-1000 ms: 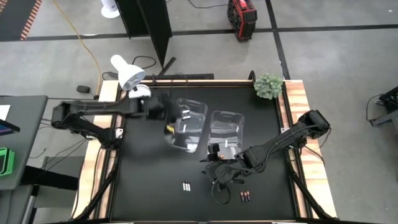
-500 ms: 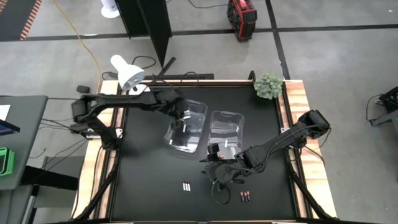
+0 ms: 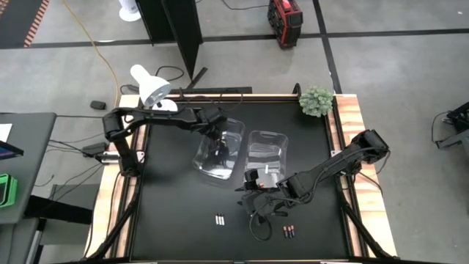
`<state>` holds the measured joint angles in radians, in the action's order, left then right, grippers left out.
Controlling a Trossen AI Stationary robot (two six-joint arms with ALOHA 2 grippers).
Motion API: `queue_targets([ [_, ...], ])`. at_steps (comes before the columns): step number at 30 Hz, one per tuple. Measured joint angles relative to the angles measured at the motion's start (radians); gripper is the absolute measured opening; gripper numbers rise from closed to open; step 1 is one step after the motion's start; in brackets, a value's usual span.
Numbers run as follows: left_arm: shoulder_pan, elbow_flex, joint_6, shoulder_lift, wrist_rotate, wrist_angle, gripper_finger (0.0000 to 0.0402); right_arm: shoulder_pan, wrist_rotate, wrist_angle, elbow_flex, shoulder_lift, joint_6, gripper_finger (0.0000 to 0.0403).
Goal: Sort batteries
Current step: Put the white battery into the left transparent bin, then put the black battery into the right transparent bin
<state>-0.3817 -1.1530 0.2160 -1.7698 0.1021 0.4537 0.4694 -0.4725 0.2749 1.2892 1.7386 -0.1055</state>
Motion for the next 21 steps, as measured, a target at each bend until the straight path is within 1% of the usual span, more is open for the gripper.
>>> queue_targets([
  [11,0.0,0.005,-0.017,0.002,0.021,-0.001,0.0057,0.0,0.0,0.0,0.0,0.0,0.0,0.0223],
  [16,0.001,0.005,-0.027,0.002,0.049,0.003,0.0094,0.0,0.0,0.0,0.0,0.0,0.0,0.0223],
  [21,0.008,0.005,-0.026,0.004,0.053,0.005,0.0135,0.0,0.0,0.0,0.0,0.0,0.0,0.0223],
])
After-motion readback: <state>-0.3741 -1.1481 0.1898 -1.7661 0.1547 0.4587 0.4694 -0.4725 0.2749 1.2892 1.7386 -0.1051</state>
